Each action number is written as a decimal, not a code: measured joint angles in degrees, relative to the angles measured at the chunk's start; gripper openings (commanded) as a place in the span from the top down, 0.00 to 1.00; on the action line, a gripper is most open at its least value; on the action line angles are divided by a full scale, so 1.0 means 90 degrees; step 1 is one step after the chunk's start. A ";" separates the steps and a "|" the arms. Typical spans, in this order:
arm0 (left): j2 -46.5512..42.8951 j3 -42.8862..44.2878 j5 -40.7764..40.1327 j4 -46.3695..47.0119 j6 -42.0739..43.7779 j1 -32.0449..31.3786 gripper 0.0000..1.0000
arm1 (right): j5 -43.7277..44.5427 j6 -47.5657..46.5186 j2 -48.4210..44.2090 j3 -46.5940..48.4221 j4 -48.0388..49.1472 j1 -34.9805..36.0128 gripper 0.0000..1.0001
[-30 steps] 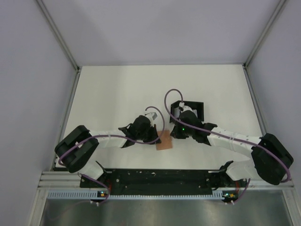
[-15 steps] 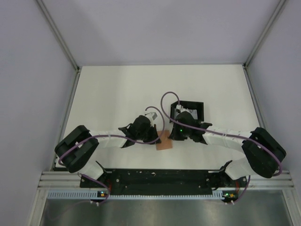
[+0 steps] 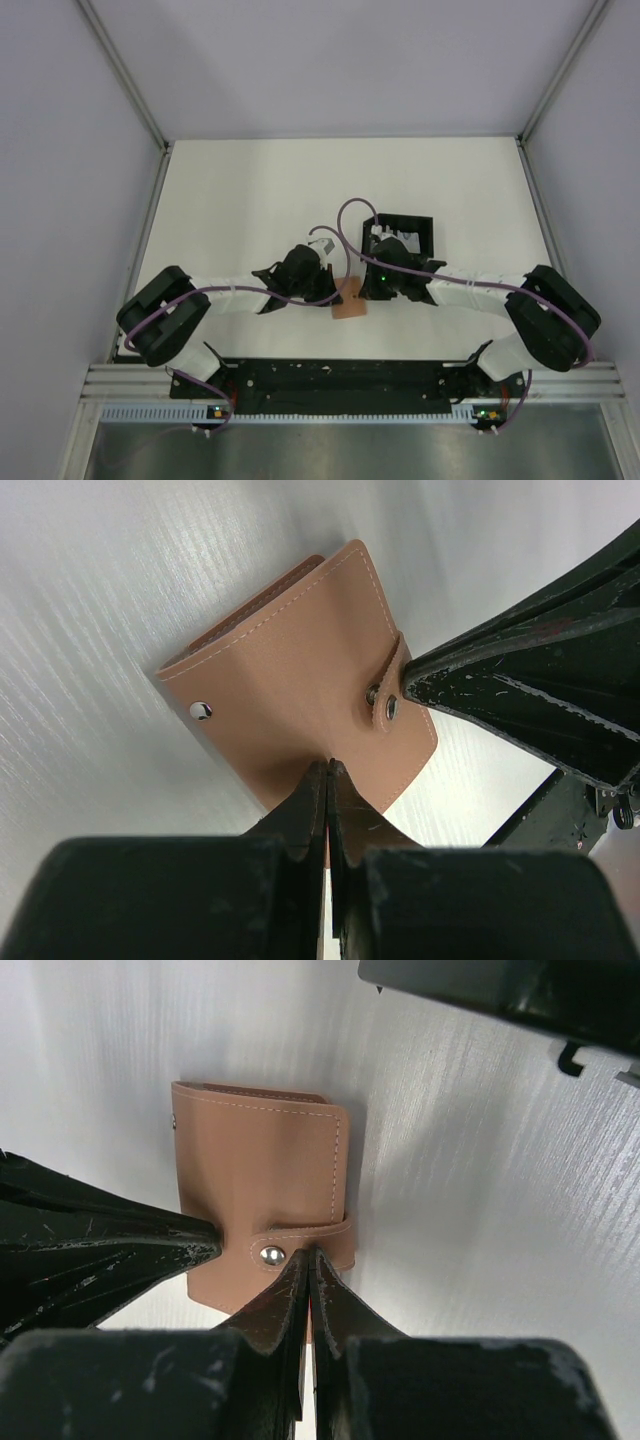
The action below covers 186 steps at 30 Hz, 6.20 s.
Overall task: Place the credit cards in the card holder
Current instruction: Close the card holder at the center of the board.
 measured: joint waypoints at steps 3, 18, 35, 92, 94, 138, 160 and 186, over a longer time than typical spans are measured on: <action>0.0000 0.0010 0.0002 -0.0015 0.0000 0.0000 1.00 | -0.0034 -0.0005 0.0000 0.0000 0.0007 0.0000 1.00; 0.0017 0.0039 0.0007 -0.0051 0.0000 0.0000 1.00 | -0.0267 0.0019 -0.0002 0.0000 0.0257 0.0000 1.00; 0.0029 0.0041 0.0007 -0.0029 0.0005 0.0000 1.00 | -0.0223 0.0017 0.0214 0.0168 0.0240 0.0000 1.00; -0.0262 -0.0430 -0.0457 0.0522 -0.0284 -0.0053 1.00 | 0.0372 0.0250 0.0743 0.0979 -0.0391 0.0112 0.82; -0.0406 -0.0483 -0.0522 0.0418 -0.0211 -0.0053 0.98 | 0.0527 0.0185 0.0622 0.0942 -0.0442 0.0078 0.77; -0.1353 -0.0869 -0.1787 -0.0648 -0.1064 0.0044 0.56 | 0.1083 0.1566 0.0027 -0.0719 0.1270 0.1205 0.74; -0.0697 -0.0962 -0.1294 0.0595 -0.1073 0.0141 0.70 | 0.1035 0.1532 0.0007 -0.0576 0.0901 0.1299 0.69; -0.0741 -0.0899 -0.1248 0.0491 -0.0976 0.0070 0.61 | 0.1562 0.0979 -0.1035 -0.0525 -0.0318 0.0899 0.69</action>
